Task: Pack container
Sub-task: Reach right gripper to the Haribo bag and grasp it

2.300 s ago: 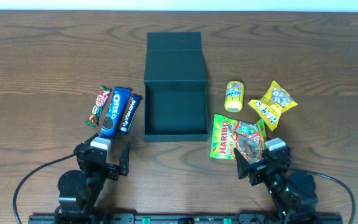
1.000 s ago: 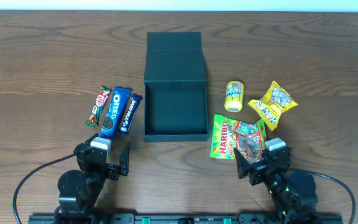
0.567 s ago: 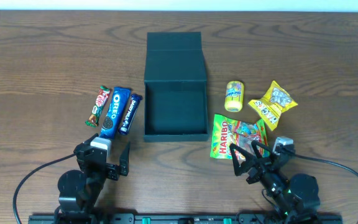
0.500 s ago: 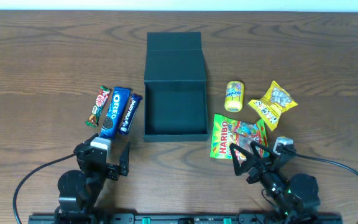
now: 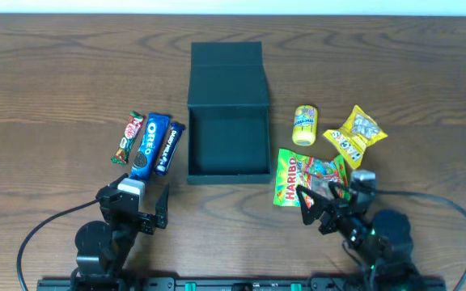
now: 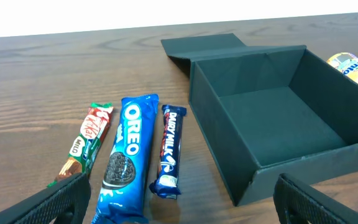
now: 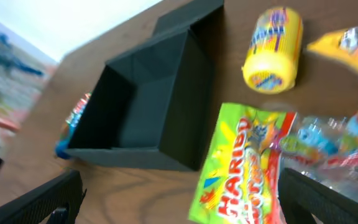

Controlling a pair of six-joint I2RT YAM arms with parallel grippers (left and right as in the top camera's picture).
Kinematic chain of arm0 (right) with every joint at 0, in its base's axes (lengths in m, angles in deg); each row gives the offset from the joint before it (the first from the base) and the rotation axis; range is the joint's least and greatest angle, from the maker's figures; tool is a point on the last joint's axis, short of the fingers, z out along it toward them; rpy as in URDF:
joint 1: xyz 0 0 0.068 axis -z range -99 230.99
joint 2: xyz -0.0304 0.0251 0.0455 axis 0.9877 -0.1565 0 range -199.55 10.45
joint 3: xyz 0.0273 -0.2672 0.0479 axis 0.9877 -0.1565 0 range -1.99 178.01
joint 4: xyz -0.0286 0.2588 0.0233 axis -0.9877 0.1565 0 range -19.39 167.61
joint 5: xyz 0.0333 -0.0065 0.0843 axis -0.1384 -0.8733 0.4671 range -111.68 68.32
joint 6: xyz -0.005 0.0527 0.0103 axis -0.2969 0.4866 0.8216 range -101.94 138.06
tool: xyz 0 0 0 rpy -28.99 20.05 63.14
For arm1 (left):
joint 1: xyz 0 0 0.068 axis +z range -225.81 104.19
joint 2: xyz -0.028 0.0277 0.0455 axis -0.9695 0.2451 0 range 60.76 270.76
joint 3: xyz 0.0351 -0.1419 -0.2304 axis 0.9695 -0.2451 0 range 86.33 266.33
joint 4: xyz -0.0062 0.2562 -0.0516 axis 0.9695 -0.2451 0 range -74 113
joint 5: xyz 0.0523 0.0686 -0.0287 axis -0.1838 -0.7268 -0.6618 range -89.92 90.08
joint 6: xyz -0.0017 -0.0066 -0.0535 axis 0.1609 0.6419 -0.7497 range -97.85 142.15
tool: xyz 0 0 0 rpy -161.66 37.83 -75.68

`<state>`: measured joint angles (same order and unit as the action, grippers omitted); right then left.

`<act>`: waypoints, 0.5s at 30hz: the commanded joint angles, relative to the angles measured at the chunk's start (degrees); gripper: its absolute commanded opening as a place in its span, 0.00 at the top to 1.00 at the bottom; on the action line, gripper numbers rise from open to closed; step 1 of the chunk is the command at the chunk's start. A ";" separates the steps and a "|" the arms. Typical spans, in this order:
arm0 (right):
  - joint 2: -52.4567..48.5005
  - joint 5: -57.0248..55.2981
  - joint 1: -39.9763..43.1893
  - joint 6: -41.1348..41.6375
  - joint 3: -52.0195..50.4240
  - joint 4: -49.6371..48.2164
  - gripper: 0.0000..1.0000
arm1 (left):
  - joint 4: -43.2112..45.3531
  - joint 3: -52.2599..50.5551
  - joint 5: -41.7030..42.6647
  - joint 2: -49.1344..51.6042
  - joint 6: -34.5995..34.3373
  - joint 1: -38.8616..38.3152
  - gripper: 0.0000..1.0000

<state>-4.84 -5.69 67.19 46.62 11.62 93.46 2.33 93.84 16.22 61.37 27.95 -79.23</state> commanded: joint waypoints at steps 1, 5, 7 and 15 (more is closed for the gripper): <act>-8.26 -3.82 -0.48 -10.93 6.40 1.25 0.01 | -0.09 -1.25 0.39 -0.37 -0.66 0.31 0.05; -20.98 -6.73 -0.48 -16.39 12.22 5.27 0.01 | -0.09 -1.25 0.39 -0.37 -0.66 0.31 0.05; -27.82 -9.14 -0.48 -18.08 14.99 7.63 0.01 | -0.09 -1.25 0.39 -0.37 -0.66 0.31 0.05; -50.07 -10.08 -1.33 -32.44 23.15 12.72 0.12 | -0.09 -1.25 0.39 -0.37 -0.66 0.31 0.05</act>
<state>-51.59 -14.52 66.95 20.76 32.62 105.81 2.44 93.84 16.24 61.34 27.95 -79.23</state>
